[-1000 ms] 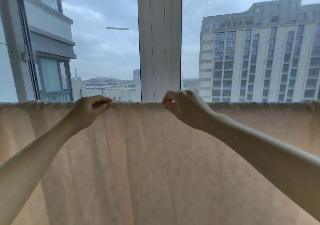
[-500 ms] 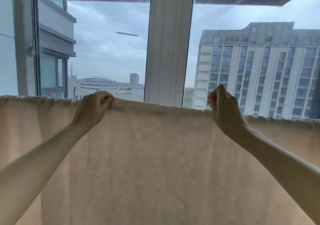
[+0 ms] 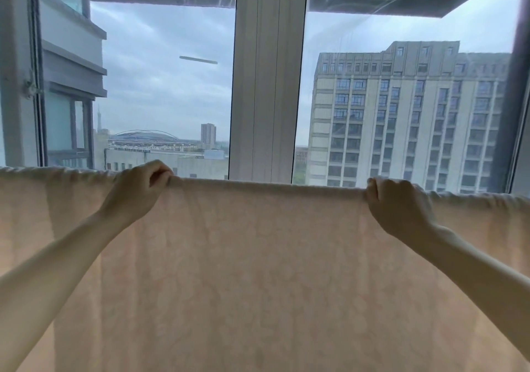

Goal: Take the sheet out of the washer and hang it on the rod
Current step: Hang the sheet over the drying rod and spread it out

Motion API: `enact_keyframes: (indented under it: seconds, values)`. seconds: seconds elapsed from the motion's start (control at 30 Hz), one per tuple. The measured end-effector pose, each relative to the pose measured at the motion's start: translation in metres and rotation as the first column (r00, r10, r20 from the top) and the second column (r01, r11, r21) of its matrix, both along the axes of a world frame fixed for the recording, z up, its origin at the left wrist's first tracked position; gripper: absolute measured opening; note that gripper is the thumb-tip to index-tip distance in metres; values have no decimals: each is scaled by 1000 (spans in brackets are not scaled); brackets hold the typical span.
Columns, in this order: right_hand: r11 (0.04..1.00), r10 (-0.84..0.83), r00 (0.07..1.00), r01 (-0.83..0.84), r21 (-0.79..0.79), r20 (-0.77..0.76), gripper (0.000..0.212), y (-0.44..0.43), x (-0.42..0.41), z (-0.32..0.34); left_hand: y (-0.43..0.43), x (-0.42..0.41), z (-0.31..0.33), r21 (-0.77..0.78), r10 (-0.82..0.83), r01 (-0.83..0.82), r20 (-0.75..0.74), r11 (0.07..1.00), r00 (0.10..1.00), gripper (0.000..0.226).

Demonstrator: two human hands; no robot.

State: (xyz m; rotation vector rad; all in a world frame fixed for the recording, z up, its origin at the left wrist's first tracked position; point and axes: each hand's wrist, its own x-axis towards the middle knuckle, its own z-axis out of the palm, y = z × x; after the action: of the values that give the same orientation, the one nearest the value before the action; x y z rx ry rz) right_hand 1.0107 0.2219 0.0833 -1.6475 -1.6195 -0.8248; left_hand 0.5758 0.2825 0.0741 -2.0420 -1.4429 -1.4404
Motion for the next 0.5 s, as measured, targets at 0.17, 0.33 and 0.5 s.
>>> enact_keyframes:
  seconds: [0.17,0.33,0.5]
  values:
    - [962,274,958,-271,-42,81,30,8,-42,-3,-1,1,2,-48,-41,42,10,998,999,13]
    - [903,427,892,-430,-10,150,21,16,-100,-5,3,-1,9,-47,-18,21,52,999,998,14]
    - [883,466,881,-468,17,80,13,21,-117,0,9,3,4,-15,79,-78,52,997,996,15]
